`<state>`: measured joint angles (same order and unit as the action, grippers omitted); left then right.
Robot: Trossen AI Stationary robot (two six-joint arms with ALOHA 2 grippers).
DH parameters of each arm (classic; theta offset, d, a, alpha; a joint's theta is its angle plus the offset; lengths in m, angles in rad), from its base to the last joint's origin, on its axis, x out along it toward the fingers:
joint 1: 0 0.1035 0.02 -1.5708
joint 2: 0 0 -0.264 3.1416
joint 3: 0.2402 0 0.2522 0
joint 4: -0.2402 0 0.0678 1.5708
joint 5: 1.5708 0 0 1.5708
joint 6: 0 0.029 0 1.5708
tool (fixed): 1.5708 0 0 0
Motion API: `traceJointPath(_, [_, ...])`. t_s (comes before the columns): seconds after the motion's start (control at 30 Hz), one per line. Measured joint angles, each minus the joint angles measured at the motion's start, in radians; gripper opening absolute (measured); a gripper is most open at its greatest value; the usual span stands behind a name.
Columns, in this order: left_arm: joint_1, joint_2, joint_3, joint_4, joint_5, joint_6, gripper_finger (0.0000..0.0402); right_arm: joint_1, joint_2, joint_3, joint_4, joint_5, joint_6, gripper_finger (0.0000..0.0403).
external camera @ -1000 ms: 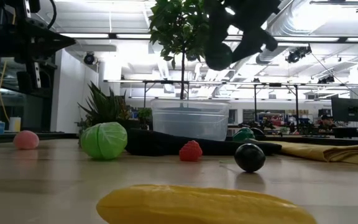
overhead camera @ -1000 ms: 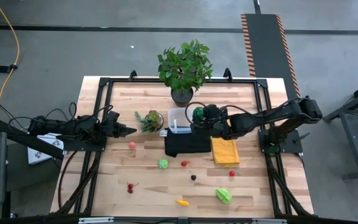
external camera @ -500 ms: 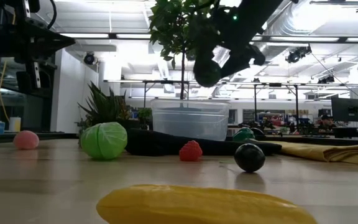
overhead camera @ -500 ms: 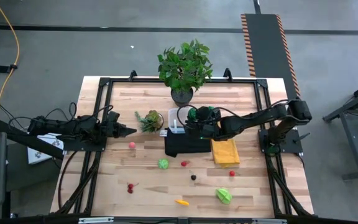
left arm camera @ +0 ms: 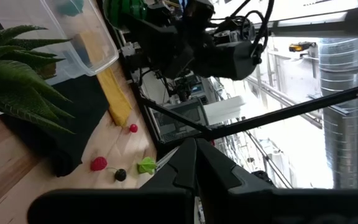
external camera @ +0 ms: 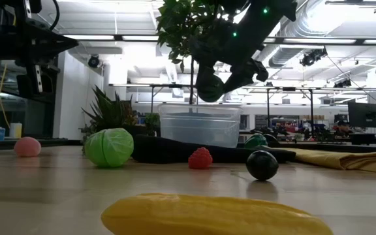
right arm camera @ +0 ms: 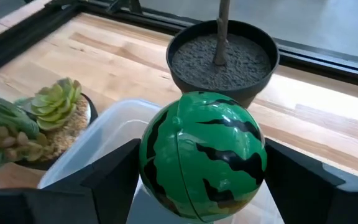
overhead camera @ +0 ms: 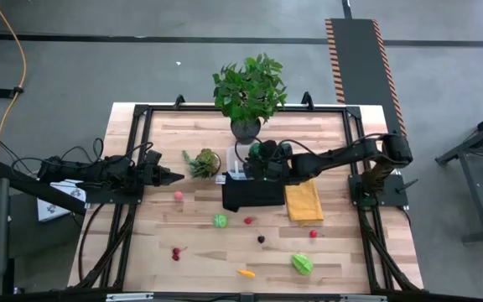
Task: Pick and placing Produce into tupperware
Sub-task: Put the watermelon into the transparent bin
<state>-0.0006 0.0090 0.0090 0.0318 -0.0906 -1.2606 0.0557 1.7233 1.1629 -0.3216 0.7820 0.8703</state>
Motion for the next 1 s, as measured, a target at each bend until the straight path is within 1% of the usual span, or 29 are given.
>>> traceJointPath(0.13, [0.000, 0.000, 0.000, -0.002, 0.005, 0.000, 0.0001, -0.016, 0.015, 0.000, 0.008, -0.009, -0.008, 0.0297])
traceJointPath(0.33, [0.000, 0.000, 0.000, -0.002, 0.005, 0.000, 0.0001, -0.019, 0.045, 0.000, 0.064, -0.024, -0.019, 0.0297])
traceJointPath(0.5, [0.000, 0.000, 0.000, -0.002, 0.005, 0.000, 0.0001, -0.023, 0.054, 0.000, 0.065, -0.027, -0.017, 0.0297])
traceJointPath(0.73, [0.000, 0.000, 0.000, -0.002, 0.005, 0.000, 0.0001, -0.040, 0.072, 0.000, 0.081, -0.058, -0.023, 0.0297])
traceJointPath(1.0, [0.000, 0.000, 0.000, -0.005, 0.020, 0.000, 0.0001, -0.048, 0.073, 0.000, 0.081, -0.062, -0.039, 0.0297])
